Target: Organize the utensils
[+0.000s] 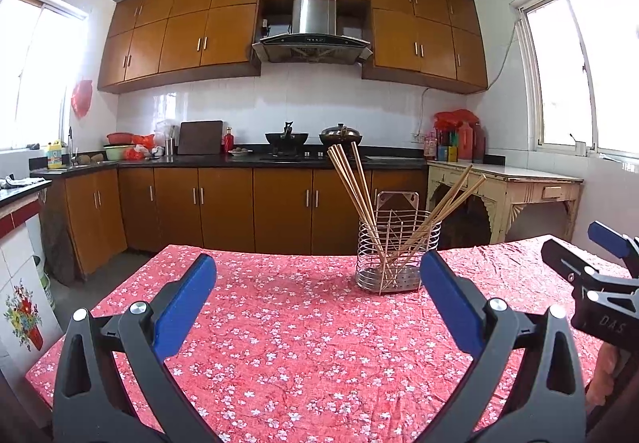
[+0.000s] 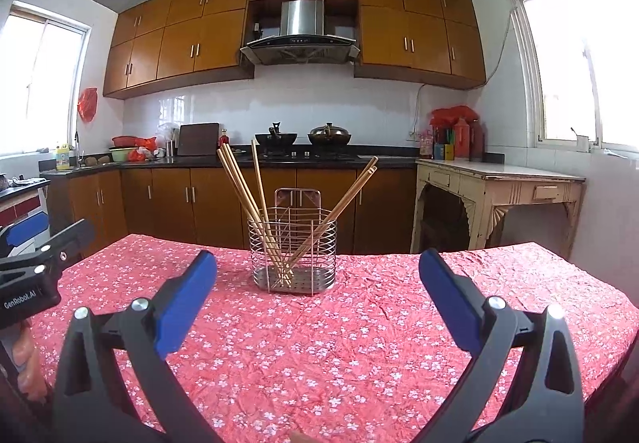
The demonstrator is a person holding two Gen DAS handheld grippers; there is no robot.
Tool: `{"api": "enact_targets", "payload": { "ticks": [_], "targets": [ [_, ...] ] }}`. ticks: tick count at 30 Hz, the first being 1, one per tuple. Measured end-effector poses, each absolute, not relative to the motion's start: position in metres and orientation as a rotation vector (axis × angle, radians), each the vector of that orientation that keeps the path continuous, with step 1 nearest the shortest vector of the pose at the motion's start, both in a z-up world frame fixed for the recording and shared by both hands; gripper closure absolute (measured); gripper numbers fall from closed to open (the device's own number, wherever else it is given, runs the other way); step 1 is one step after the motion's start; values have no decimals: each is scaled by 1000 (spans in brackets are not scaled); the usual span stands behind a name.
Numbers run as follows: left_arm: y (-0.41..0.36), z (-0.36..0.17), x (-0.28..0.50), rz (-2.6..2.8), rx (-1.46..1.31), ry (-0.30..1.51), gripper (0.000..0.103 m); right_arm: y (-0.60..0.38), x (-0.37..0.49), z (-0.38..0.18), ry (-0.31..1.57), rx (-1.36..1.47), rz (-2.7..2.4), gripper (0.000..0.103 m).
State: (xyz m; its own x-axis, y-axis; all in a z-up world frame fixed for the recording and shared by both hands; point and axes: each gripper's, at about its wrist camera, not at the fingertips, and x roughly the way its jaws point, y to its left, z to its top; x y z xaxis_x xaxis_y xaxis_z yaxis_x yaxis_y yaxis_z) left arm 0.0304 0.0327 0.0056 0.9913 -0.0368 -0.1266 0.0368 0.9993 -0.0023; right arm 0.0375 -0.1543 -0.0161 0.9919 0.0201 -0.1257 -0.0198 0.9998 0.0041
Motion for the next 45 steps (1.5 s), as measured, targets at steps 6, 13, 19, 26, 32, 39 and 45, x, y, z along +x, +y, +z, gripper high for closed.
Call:
{"api": "enact_targets", "payload": {
  "ticks": [6, 13, 19, 26, 32, 39, 45],
  "targets": [
    [34, 5, 33, -47, -23, 135, 2, -158, 37, -17, 128, 9, 25, 4],
    [31, 5, 31, -49, -6, 126, 2, -159, 36, -17, 127, 11, 29, 4],
    [25, 5, 29, -58, 5, 117, 2, -160, 36, -18, 130, 16, 31, 4],
    [23, 6, 29, -79, 0, 117, 2, -160, 36, -18, 130, 19, 32, 4],
    [22, 6, 29, -87, 0, 118, 2, -159, 37, -17, 132, 21, 32, 4],
    [22, 5, 28, -88, -2, 118, 2, -159, 37, -17, 134, 24, 34, 4],
    [22, 6, 28, -88, -2, 117, 2, -160, 39, -15, 132, 24, 32, 4]
  ]
}}
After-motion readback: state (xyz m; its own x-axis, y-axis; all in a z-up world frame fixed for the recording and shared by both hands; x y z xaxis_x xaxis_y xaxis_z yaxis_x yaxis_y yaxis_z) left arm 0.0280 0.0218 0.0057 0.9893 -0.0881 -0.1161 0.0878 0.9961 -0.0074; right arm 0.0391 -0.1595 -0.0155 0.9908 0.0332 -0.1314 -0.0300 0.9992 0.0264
